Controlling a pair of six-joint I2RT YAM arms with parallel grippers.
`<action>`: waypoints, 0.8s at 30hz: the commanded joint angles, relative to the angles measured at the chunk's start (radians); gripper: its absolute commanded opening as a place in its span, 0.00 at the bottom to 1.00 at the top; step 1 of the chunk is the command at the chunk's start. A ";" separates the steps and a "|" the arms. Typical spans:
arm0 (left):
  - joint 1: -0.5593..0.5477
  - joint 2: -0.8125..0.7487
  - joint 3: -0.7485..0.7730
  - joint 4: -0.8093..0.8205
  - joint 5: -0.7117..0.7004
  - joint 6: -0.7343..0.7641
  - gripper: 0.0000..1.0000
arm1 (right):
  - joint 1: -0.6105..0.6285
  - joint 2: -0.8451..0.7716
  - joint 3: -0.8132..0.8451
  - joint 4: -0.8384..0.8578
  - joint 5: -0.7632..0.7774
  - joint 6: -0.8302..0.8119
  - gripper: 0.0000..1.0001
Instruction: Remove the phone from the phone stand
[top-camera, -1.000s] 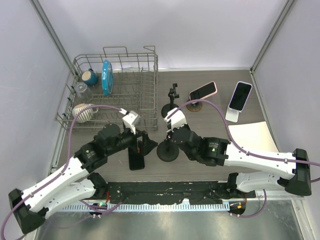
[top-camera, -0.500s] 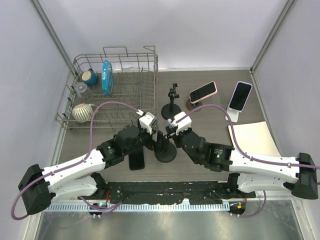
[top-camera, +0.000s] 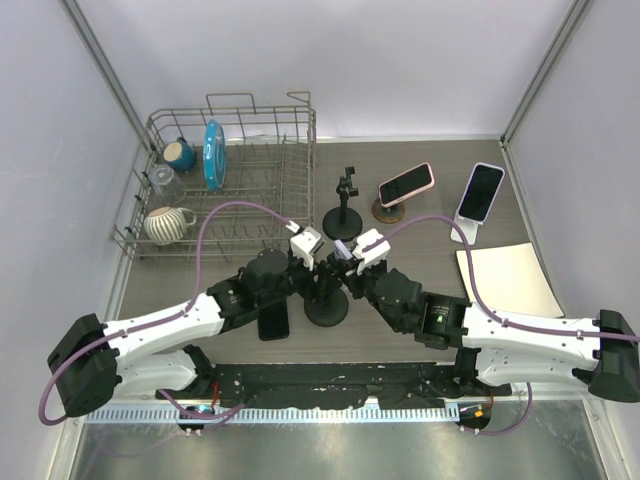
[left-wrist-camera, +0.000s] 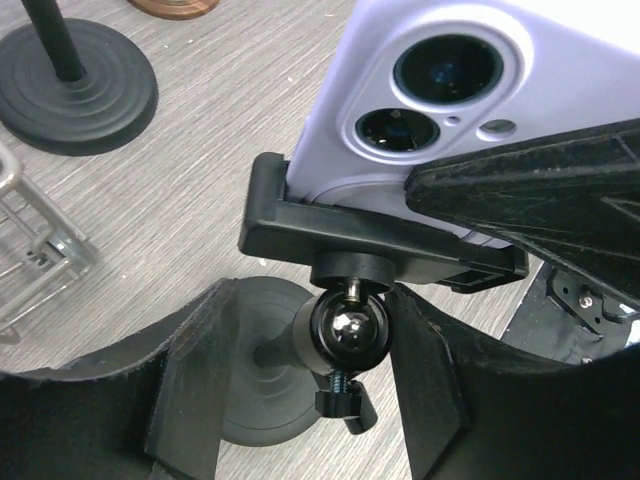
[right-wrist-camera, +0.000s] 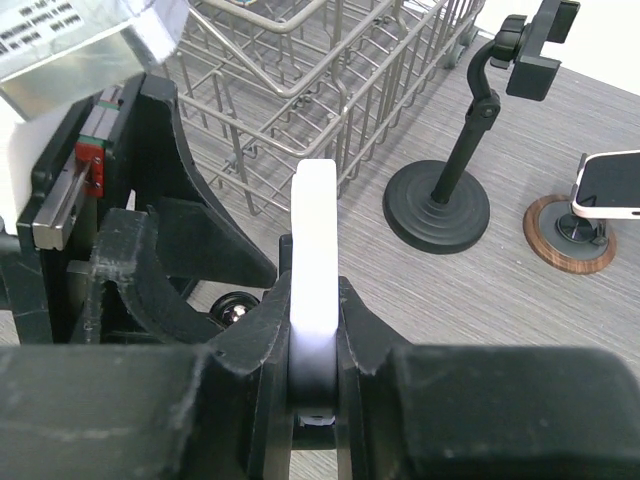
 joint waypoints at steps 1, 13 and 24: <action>-0.012 0.011 0.007 0.072 0.032 0.020 0.61 | 0.003 -0.017 -0.002 0.084 -0.054 0.036 0.01; -0.022 -0.015 -0.016 0.081 0.003 0.029 0.00 | 0.000 0.015 0.000 0.048 0.018 0.031 0.29; -0.032 -0.022 -0.025 0.078 -0.029 0.040 0.00 | -0.029 0.075 0.044 0.020 0.011 0.026 0.44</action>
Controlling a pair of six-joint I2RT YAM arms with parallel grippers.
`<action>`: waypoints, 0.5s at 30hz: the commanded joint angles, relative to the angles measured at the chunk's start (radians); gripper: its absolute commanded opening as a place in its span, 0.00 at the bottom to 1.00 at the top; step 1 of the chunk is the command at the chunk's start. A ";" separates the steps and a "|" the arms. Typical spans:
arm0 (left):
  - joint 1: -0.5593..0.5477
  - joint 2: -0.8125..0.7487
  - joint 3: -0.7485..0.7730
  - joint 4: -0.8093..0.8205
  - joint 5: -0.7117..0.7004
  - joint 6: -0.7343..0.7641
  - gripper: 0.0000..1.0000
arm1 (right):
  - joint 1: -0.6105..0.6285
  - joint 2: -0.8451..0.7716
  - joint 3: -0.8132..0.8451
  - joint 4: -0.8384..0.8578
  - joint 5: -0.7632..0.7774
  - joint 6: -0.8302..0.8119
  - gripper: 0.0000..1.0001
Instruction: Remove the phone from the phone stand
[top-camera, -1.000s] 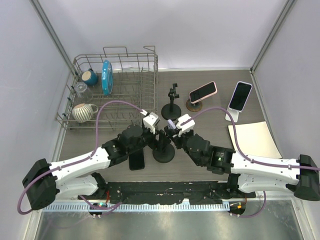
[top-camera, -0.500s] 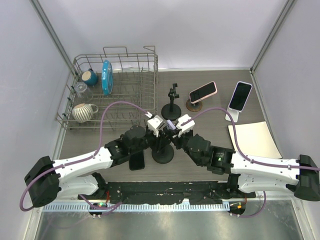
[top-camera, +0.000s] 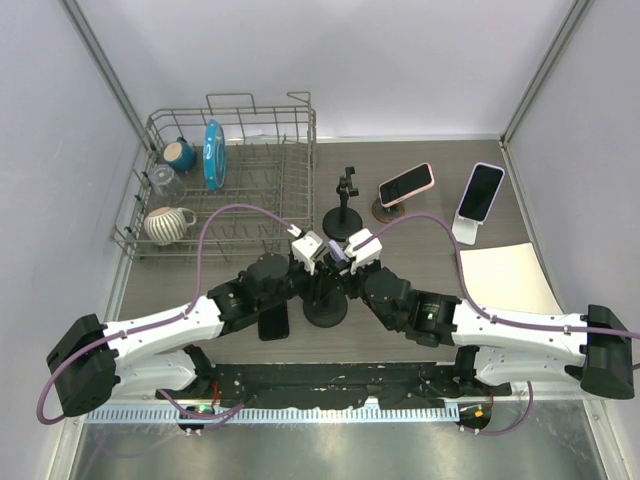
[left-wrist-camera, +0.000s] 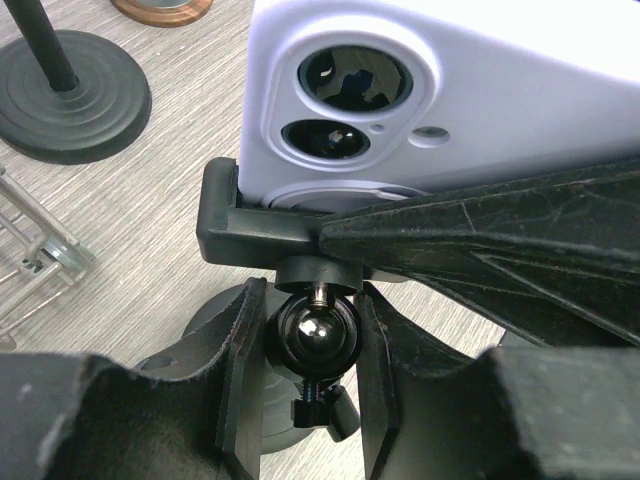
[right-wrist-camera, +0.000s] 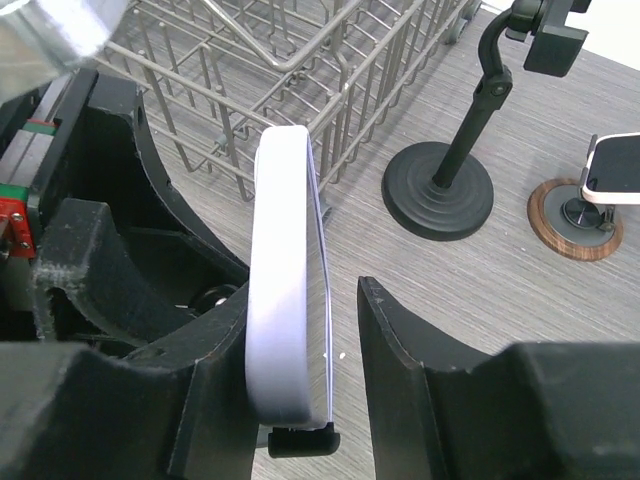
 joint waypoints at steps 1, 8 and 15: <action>-0.010 -0.015 -0.003 0.047 -0.023 0.012 0.00 | -0.008 0.015 0.043 0.015 0.013 0.005 0.44; -0.013 -0.010 0.003 0.040 -0.092 -0.003 0.00 | -0.013 0.025 0.063 -0.014 -0.004 0.005 0.12; -0.011 0.018 0.035 -0.020 -0.342 -0.099 0.00 | -0.008 -0.005 0.080 -0.158 -0.010 0.028 0.01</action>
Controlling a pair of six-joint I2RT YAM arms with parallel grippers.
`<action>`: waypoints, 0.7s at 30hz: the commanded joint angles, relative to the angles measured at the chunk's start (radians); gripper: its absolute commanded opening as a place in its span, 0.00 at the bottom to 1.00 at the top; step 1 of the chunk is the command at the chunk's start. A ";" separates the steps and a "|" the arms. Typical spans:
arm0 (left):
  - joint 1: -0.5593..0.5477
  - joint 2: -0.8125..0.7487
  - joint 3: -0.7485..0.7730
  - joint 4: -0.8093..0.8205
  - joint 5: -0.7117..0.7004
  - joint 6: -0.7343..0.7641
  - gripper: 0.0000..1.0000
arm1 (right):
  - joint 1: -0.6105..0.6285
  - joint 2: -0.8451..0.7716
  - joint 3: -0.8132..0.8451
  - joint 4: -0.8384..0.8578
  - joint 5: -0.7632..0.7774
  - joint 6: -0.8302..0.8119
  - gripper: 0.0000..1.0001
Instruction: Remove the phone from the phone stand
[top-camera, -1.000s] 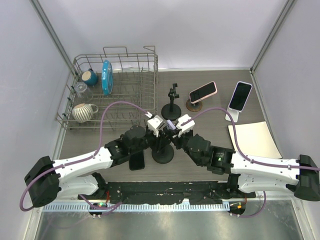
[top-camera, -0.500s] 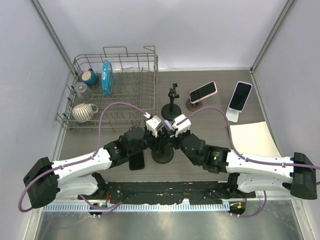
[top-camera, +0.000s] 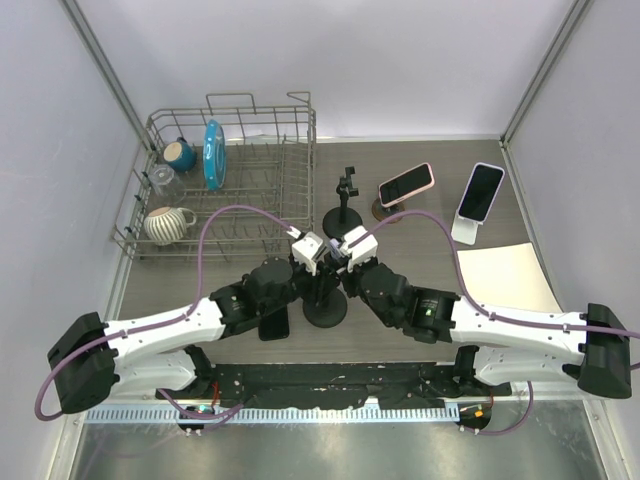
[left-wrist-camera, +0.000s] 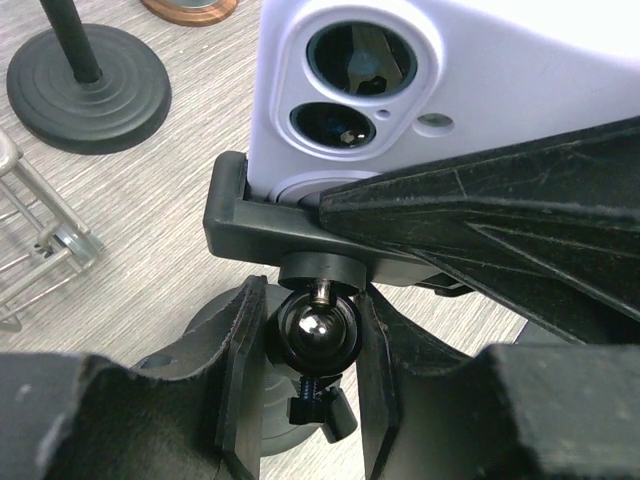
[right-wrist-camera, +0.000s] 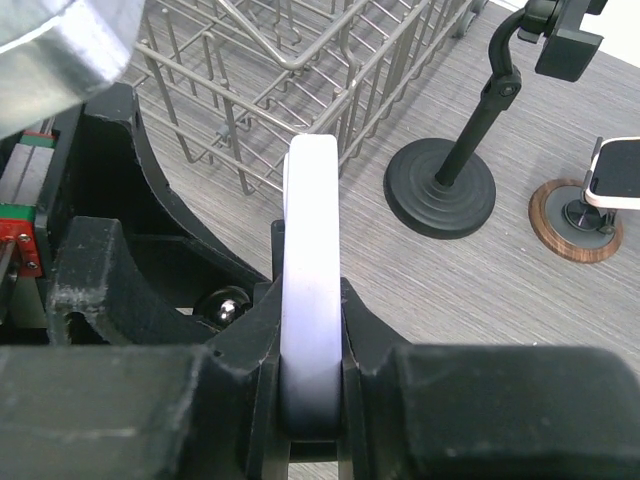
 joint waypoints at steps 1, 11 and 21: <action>0.018 0.015 0.032 -0.021 -0.291 -0.083 0.00 | 0.007 -0.032 0.044 -0.124 0.017 0.033 0.01; 0.025 0.020 0.047 -0.057 -0.441 -0.180 0.00 | 0.056 -0.098 0.021 -0.269 0.012 0.117 0.01; 0.088 0.011 0.013 -0.050 -0.365 -0.288 0.00 | 0.056 -0.167 -0.033 -0.227 0.121 0.165 0.01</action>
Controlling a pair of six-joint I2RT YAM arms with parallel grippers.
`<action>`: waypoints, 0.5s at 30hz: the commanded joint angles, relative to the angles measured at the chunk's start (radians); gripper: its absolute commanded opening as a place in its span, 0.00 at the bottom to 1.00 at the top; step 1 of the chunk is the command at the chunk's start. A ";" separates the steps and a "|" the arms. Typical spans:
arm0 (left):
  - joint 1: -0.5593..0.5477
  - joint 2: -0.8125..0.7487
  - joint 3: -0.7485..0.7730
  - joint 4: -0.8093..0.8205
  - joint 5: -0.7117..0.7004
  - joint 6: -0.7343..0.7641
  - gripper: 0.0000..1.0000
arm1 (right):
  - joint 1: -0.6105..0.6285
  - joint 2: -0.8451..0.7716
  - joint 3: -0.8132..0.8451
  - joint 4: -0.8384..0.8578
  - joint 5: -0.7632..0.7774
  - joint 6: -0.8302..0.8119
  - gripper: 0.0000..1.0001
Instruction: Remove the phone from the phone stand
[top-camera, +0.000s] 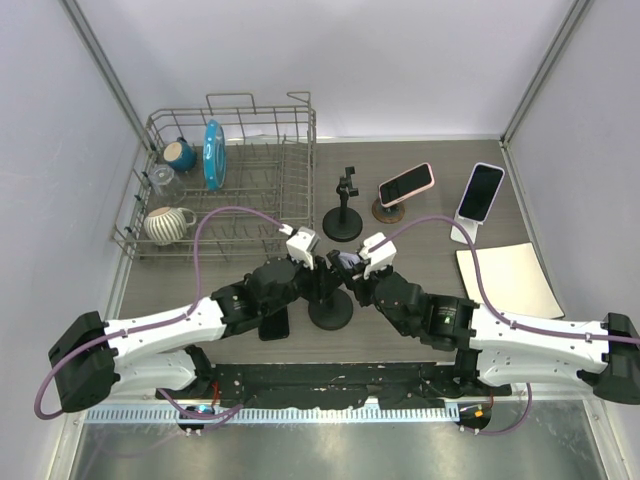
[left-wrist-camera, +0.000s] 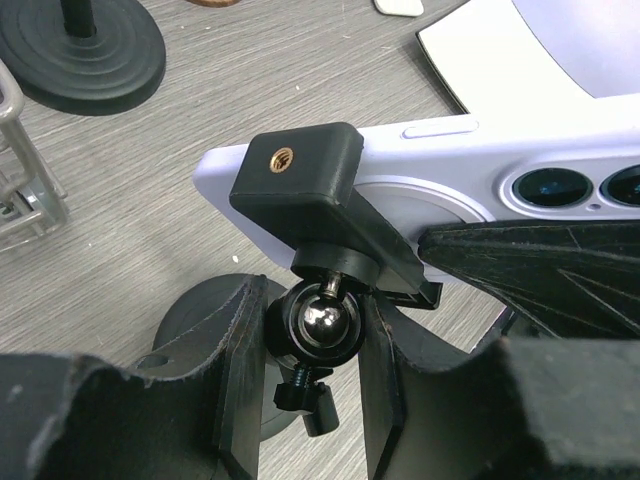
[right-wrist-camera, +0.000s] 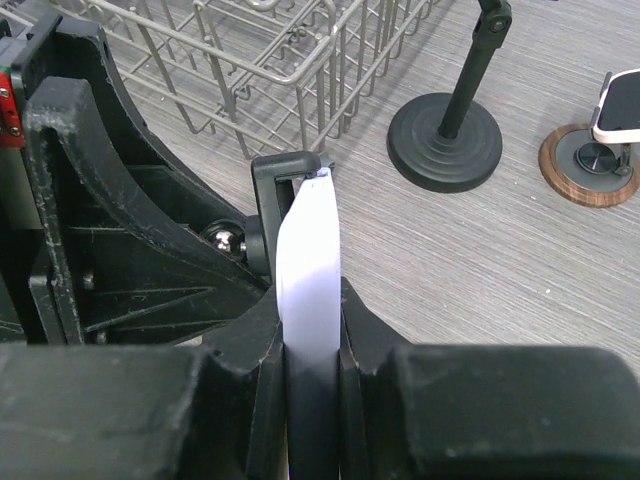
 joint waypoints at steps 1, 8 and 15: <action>0.106 0.003 -0.012 -0.007 -0.271 -0.073 0.00 | 0.020 -0.028 0.012 -0.075 0.130 0.036 0.01; 0.106 -0.010 -0.061 0.043 -0.211 -0.065 0.00 | 0.000 -0.053 0.016 -0.057 0.291 0.081 0.01; 0.105 -0.037 -0.090 0.047 -0.202 -0.069 0.00 | -0.032 -0.056 0.029 -0.086 0.403 0.148 0.01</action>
